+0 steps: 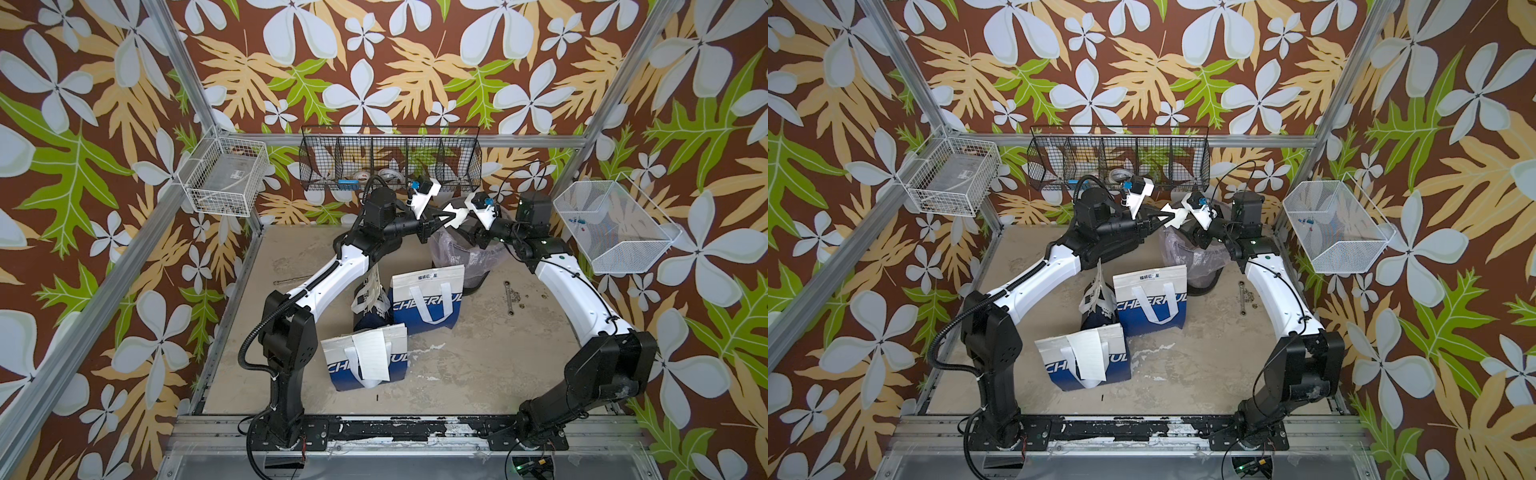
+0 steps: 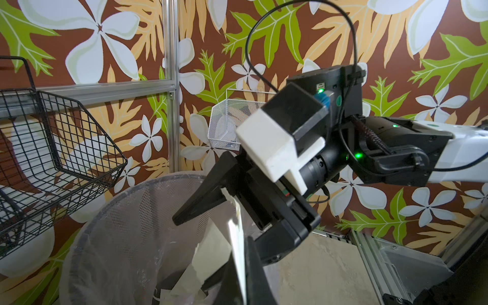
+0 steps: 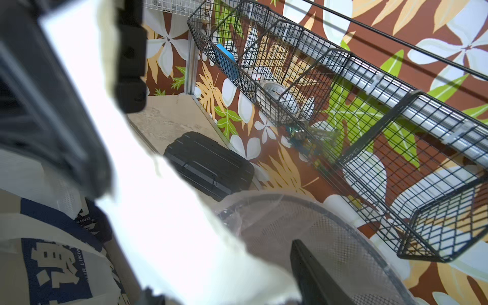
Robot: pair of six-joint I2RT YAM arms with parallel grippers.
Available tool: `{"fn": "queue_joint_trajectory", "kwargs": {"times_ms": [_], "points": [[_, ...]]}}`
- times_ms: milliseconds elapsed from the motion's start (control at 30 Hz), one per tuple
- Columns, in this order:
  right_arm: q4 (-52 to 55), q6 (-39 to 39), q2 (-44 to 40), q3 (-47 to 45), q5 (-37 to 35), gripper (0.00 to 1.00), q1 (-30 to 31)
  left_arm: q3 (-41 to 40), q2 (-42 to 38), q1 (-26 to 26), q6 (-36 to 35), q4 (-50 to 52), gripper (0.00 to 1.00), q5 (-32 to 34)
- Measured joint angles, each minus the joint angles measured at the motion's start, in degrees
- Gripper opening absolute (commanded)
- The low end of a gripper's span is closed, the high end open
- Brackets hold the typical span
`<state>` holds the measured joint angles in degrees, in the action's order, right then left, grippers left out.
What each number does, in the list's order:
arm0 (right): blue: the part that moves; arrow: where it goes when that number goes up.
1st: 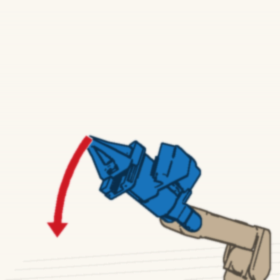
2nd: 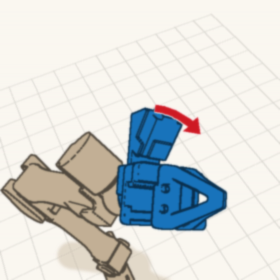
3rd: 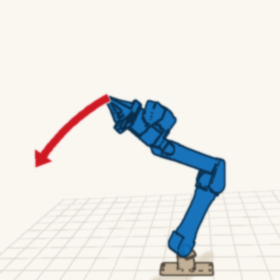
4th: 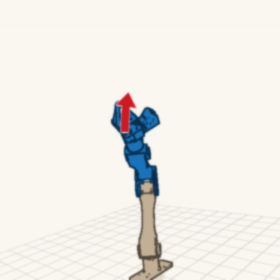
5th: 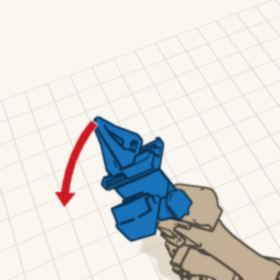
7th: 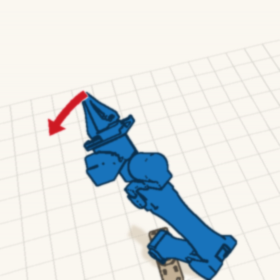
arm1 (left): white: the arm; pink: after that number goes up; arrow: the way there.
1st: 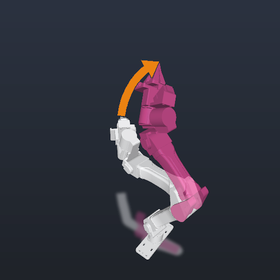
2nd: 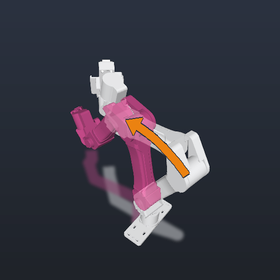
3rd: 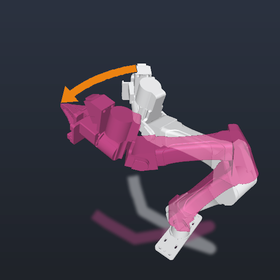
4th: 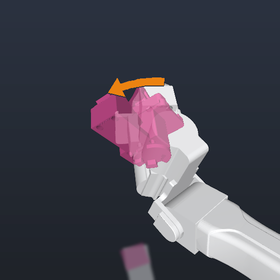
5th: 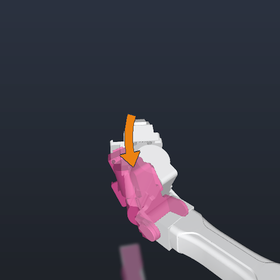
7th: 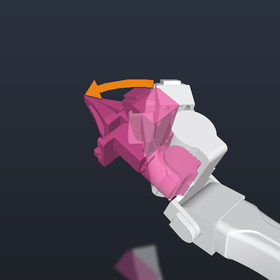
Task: Shred takeout receipts and throw away
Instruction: Place the takeout receipt in the trash bin, then shred the takeout receipt.
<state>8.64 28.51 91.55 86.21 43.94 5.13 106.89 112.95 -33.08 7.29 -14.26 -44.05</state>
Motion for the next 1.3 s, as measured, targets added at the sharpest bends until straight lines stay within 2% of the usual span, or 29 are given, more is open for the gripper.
{"fn": "queue_joint_trajectory", "kwargs": {"times_ms": [267, 400, 567, 767, 1033, 1300], "points": [[0.2, 0.0, 1.3, 2.1, 0.9, 0.62, -0.3, 9.5, 7.3, 0.2, -3.1, 7.0, 0.0, -2.3], [0.9, 0.7, 1.5, 3.0, 1.0, 0.62, -1.1, 15.8, 11.6, 0.4, -5.0, 11.3, 0.0, -0.3], [1.3, 1.6, 1.7, 3.7, 1.2, 0.61, -2.3, 19.6, 14.6, 0.5, -6.3, 14.4, 0.0, 1.6], [2.2, 1.5, 1.2, 3.9, 3.6, 0.6, -4.2, 21.2, 16.0, 0.5, -5.8, 15.1, 0.0, 1.3], [5.5, 1.6, 3.9, 6.2, 6.4, 0.59, -5.2, 17.5, 13.6, 0.5, 0.0, 8.0, 0.0, -7.0], [10.5, 3.5, 5.3, 10.7, 15.7, 0.58, -5.1, 17.7, 13.2, 0.5, 1.4, 4.8, 0.0, -12.1]]}}
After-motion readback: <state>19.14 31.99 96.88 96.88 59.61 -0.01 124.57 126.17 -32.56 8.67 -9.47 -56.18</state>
